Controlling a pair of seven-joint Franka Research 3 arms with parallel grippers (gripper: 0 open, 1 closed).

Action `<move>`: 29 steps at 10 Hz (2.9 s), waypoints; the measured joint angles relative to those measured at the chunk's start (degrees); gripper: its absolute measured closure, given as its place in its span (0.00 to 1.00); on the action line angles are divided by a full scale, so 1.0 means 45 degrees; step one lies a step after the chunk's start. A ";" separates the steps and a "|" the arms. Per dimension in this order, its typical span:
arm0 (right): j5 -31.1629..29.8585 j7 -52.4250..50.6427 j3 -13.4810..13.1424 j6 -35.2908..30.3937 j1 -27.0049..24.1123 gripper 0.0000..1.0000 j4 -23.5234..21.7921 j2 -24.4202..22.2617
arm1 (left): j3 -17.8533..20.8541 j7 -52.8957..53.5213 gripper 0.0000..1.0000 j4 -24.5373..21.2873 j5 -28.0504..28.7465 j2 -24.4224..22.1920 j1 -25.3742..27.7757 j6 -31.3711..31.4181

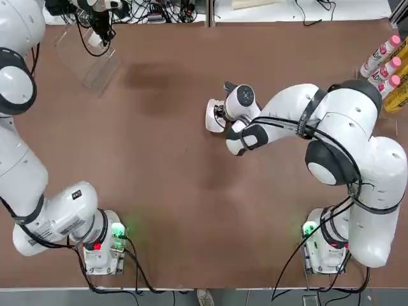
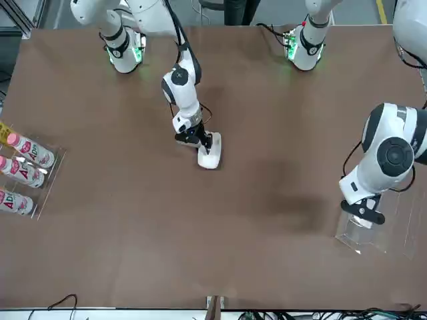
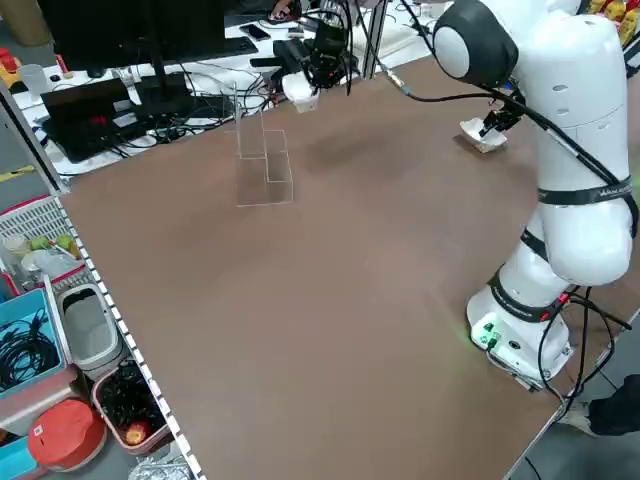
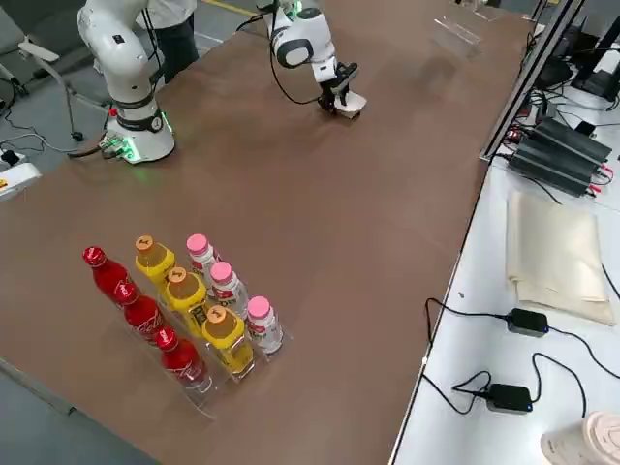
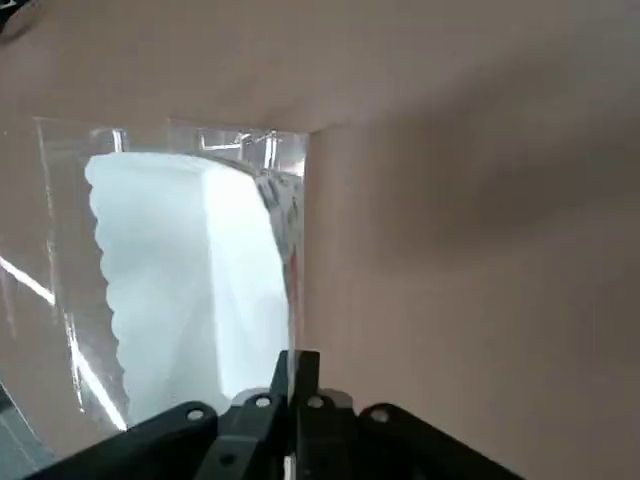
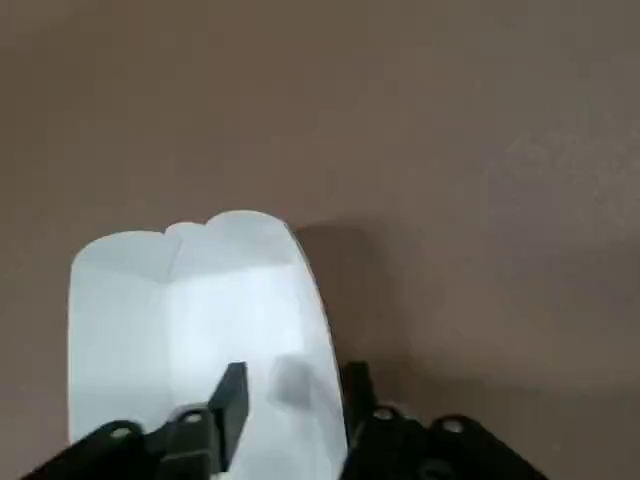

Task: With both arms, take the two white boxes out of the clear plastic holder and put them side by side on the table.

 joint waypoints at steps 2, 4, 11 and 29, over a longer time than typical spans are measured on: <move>0.0000 0.0191 -0.0023 0.0000 0.0071 0.74 0.0064 0.0000 | -0.0173 -0.0278 0.98 0.0001 -0.0275 -0.0002 -0.0003 -0.0190; 0.0002 0.0219 -0.0087 0.0000 0.0104 0.98 0.0080 0.0000 | -0.0175 -0.0343 0.98 0.0001 -0.0392 -0.0001 0.0010 -0.0211; 0.0026 0.0238 -0.2964 -0.4962 0.0141 0.98 0.1911 -0.1772 | -0.0980 -0.2034 0.98 0.0012 -0.1126 -0.0001 0.0004 -0.0221; 0.4629 0.8719 -0.4535 -0.5839 -0.3043 0.98 0.6828 0.2206 | -0.0370 -1.1672 0.98 0.0633 -0.1822 0.2673 -0.8093 0.1960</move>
